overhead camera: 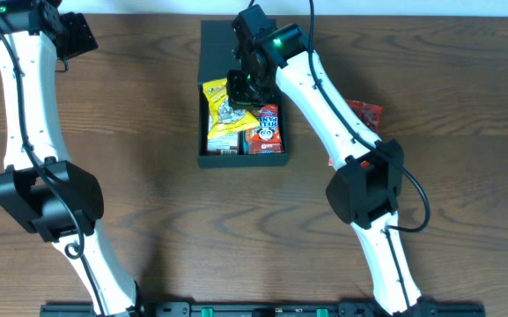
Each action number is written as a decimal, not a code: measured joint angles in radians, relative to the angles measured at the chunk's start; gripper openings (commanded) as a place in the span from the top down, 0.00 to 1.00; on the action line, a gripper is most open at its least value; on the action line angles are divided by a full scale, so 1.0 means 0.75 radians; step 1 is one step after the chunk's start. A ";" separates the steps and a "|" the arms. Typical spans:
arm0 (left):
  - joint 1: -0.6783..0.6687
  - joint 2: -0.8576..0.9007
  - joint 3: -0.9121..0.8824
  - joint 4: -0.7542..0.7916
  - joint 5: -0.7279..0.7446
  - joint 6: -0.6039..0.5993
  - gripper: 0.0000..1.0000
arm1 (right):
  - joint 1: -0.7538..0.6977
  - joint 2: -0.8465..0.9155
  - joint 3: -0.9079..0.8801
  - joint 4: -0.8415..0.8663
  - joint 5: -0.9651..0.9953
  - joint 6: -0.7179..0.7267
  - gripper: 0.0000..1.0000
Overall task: Pack container
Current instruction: 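Carry the yellow bag left and lower it into the black box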
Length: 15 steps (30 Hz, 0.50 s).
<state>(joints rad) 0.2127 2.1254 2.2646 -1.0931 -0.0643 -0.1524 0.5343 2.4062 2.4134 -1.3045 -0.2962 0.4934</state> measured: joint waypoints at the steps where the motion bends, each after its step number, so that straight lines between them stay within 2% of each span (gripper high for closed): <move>1: 0.000 0.000 0.000 0.000 0.005 0.000 0.19 | 0.001 0.000 0.000 0.001 0.004 0.004 0.98; 2: 0.000 0.000 0.000 0.000 0.007 0.000 0.19 | 0.003 0.000 0.000 0.003 0.007 0.006 0.83; 3: 0.000 0.000 0.000 0.000 0.008 0.000 0.19 | 0.006 0.000 0.000 0.004 0.011 0.012 0.57; 5: 0.000 0.000 0.000 0.000 0.008 0.000 0.19 | 0.016 0.000 0.000 0.007 0.018 0.021 0.38; 12: 0.000 0.000 0.000 0.000 0.012 0.000 0.19 | 0.028 0.000 0.002 0.025 0.034 0.026 0.34; 14: 0.000 0.000 0.000 0.000 0.012 0.000 0.19 | 0.027 0.000 0.003 0.035 0.035 0.026 0.37; 15: 0.000 0.000 0.000 0.000 0.012 0.000 0.19 | 0.026 0.000 0.003 0.037 0.037 0.024 0.46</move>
<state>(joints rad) 0.2127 2.1254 2.2646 -1.0931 -0.0551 -0.1524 0.5537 2.4062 2.4157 -1.2770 -0.2687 0.5114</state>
